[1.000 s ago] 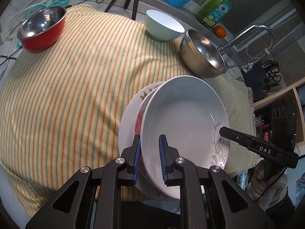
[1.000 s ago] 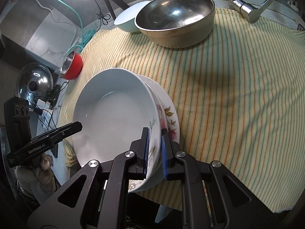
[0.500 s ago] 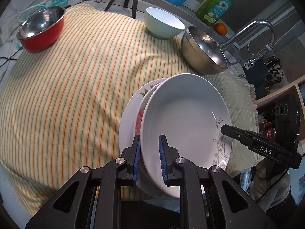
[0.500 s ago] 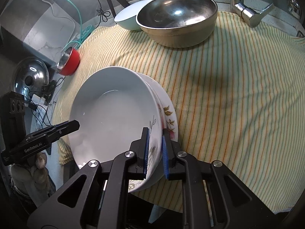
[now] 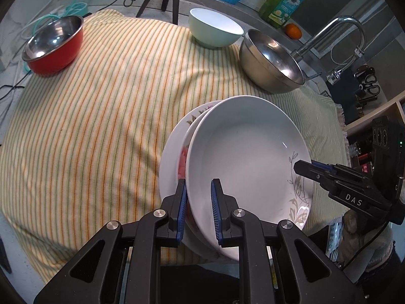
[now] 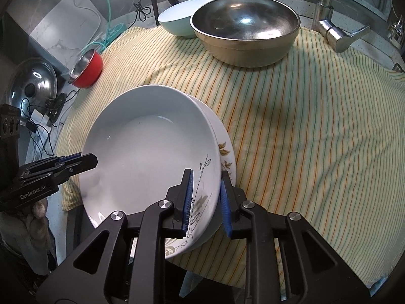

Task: Organize plates and bowls
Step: 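Lower the white twig-print plate onto the rose plate with the left tool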

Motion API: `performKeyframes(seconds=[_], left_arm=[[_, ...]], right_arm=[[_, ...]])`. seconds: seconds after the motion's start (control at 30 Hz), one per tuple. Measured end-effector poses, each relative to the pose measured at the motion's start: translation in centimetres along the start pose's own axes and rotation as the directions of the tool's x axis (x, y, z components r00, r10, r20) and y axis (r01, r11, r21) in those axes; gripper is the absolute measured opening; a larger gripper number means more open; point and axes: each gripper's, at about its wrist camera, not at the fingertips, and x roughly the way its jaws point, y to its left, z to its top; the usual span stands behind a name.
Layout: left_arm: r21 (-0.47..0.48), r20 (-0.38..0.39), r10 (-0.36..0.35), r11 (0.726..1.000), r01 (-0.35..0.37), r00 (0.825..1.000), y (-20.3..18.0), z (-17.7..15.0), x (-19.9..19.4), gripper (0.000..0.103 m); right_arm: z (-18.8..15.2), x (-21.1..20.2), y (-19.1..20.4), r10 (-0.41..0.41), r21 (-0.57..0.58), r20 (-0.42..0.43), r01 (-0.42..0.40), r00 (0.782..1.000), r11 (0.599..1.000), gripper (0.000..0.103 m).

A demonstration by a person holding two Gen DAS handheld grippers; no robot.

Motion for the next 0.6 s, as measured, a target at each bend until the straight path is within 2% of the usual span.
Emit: performKeyframes(seconds=[0.3, 0.53, 0.6], left_arm=[[0.045, 0.013, 0.067, 0.997, -0.068, 0.998, -0.5, 0.3, -0.1, 0.017], [0.061, 0.010, 0.072, 0.996, -0.072, 0.997, -0.6, 0.1, 0.0, 0.017], [0.065, 0.007, 0.069, 0.995, -0.069, 0.998, -0.7, 0.1, 0.0, 0.020]], right_arm=[[-0.1, -0.1, 1.0, -0.015, -0.050, 0.013, 0.016, 1.000, 0.999, 0.030], [0.1, 0.0, 1.1, -0.026, -0.054, 0.015, 0.027, 1.000, 0.998, 0.030], [0.1, -0.1, 1.0, -0.025, -0.051, 0.016, 0.026, 1.000, 0.998, 0.030]])
